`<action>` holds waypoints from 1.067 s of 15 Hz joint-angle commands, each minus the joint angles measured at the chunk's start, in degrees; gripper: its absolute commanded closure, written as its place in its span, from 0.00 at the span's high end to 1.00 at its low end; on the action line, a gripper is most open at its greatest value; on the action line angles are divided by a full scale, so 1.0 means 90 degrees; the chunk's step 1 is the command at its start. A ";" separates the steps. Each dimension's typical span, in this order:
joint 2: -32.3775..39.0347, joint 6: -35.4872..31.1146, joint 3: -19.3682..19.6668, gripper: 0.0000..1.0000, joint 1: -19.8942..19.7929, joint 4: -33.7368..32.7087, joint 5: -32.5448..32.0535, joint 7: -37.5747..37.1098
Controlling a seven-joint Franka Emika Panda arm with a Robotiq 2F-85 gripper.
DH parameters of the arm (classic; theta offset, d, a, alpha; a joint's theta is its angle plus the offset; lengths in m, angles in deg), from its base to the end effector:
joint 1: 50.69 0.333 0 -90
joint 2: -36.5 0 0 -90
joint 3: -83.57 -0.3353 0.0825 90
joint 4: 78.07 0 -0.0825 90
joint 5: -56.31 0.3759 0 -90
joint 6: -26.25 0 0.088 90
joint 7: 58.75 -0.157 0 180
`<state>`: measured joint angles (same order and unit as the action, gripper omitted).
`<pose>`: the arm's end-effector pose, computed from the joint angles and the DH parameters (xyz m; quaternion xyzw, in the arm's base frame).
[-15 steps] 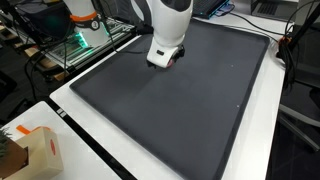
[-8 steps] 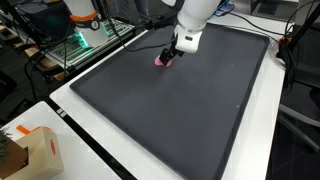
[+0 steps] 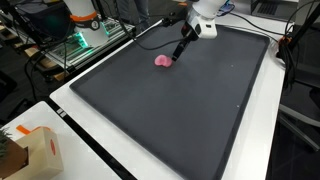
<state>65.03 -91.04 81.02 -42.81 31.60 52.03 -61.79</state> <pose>0.5630 0.0962 0.1852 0.9796 0.0854 -0.1775 0.0397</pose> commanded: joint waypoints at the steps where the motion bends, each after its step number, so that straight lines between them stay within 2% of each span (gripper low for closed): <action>1: -0.0023 0.0093 -0.0165 1.00 0.0209 0.0090 -0.0592 0.0489; 6: -0.0121 -0.0026 -0.0400 1.00 0.0397 0.0437 -0.1273 0.1276; 16: -0.0460 -0.0134 -0.0739 1.00 0.0507 0.1275 -0.2809 0.2988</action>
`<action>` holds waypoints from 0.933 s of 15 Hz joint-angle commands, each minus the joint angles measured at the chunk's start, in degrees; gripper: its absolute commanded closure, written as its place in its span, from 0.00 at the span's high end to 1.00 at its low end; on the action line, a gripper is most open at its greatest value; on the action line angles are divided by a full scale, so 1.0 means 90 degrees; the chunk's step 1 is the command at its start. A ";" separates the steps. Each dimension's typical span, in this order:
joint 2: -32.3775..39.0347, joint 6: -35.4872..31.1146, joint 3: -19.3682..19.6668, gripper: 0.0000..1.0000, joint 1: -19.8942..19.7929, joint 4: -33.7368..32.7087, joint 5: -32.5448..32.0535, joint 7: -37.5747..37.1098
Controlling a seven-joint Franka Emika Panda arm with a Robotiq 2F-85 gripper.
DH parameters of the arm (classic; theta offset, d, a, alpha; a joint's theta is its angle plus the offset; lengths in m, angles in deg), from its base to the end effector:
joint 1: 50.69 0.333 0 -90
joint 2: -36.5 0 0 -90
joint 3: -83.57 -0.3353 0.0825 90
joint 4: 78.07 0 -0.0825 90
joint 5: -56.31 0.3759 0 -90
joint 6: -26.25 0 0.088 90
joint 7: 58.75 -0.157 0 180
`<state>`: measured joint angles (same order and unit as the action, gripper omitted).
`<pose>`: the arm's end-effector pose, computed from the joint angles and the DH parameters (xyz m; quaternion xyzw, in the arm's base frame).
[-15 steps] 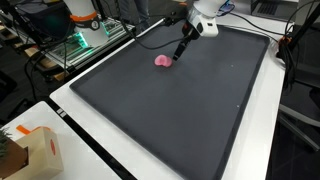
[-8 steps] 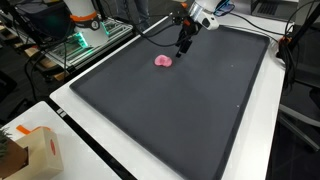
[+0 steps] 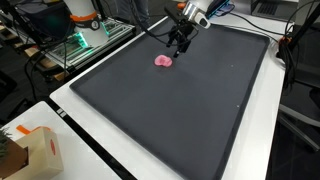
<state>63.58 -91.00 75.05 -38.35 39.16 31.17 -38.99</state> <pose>0.5066 0.1511 0.1624 0.8471 0.4645 -0.2211 0.1333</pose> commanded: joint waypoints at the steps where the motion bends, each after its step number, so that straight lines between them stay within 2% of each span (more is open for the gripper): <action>1: -0.0341 -0.0163 -0.0115 1.00 -0.0002 0.0500 -0.0632 0.0655; 3: -0.0405 -0.0177 -0.0168 1.00 -0.0021 0.0576 -0.0832 0.0907; 8: -0.0616 -0.0158 -0.0220 1.00 -0.0168 0.0625 -0.0448 0.0877; 10: -0.0762 -0.0151 -0.0223 1.00 -0.0261 0.0637 -0.0188 0.0822; 14: -0.1150 -0.0170 -0.0212 1.00 -0.0537 0.0637 0.0874 0.0622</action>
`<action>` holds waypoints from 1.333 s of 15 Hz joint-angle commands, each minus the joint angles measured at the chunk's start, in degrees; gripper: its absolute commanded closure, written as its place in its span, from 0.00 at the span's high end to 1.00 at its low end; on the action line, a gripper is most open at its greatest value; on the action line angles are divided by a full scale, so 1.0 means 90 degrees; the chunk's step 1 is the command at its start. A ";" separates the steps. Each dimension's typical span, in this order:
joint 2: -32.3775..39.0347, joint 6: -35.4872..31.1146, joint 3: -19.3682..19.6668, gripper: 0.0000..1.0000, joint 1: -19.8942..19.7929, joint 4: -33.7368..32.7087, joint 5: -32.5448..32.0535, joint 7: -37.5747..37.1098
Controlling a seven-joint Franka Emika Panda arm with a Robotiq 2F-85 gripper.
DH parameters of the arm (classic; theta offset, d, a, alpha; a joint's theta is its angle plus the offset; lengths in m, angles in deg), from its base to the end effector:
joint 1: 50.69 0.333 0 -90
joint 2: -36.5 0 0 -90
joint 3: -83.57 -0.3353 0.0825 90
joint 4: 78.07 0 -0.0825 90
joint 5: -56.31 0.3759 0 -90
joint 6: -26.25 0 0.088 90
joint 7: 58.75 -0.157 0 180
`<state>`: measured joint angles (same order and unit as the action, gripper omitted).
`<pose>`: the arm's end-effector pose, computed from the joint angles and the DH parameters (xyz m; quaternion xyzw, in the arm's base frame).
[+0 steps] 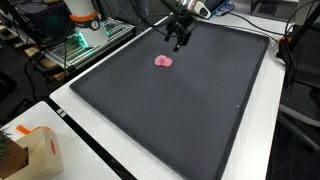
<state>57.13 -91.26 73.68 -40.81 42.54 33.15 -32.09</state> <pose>0.5006 0.1411 0.2025 0.8358 0.4974 -0.2030 0.1133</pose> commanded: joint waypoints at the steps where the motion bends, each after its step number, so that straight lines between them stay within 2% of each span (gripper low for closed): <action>1: -0.0525 -0.0076 -0.0038 1.00 -0.0317 0.0246 0.0906 -0.0212; 8: -0.1301 -0.0302 0.0202 1.00 -0.0619 0.0583 0.2120 -0.1134; 13: -0.2032 -0.0725 0.0398 1.00 -0.0641 0.1105 0.2557 -0.2160; 14: -0.1558 -0.0416 0.0376 1.00 -0.0603 0.0599 0.2355 -0.1786; 20: -0.1586 -0.0432 0.0385 1.00 -0.0596 0.0601 0.2358 -0.1827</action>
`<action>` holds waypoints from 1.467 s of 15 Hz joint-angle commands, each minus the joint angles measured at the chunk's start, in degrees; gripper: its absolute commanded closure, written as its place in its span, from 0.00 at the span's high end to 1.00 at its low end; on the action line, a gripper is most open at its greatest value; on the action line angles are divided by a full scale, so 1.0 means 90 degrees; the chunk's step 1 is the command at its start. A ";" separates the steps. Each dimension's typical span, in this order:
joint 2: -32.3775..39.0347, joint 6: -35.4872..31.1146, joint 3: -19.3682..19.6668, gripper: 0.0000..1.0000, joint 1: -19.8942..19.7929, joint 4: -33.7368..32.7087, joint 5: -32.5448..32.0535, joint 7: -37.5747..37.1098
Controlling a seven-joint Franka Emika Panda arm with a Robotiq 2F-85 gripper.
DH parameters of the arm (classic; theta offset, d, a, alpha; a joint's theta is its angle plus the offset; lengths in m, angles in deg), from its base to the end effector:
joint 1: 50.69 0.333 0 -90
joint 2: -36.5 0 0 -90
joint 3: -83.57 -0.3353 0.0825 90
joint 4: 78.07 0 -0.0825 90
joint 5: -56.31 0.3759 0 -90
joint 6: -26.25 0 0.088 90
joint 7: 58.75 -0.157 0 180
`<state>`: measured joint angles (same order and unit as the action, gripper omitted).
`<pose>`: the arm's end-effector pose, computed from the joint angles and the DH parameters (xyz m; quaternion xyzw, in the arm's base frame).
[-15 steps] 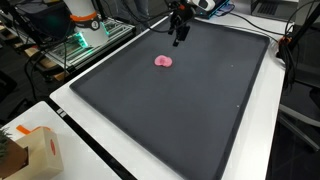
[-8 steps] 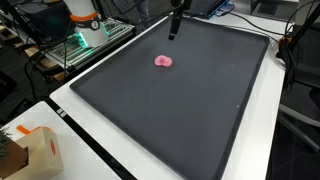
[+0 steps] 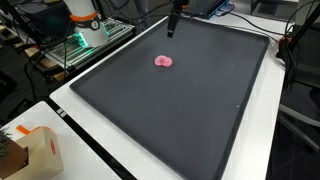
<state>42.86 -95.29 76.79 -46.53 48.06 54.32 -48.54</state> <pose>0.5000 0.0937 0.2936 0.9765 0.1932 -0.0949 0.0079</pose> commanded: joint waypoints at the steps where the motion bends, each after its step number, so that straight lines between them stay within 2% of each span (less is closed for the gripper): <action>1: 0.0008 0.0016 0.0039 1.00 0.0040 -0.0016 0.0006 0.0002; 3: 0.0265 -0.0266 0.0158 1.00 -0.0006 -0.0075 0.0109 -0.0897; 8: 0.0578 -0.0473 0.0410 1.00 -0.0097 0.0035 0.0340 -0.2072; 14: 0.0772 -0.0577 0.0646 1.00 -0.0271 0.0194 0.1246 -0.2939; 17: 0.0801 -0.0924 0.0744 1.00 -0.0320 0.0364 0.1657 -0.3352; 22: 0.0949 -0.1204 0.0881 1.00 -0.0299 0.0565 0.1804 -0.3857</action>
<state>50.85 -104.31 84.19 -49.29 51.38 69.17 -80.41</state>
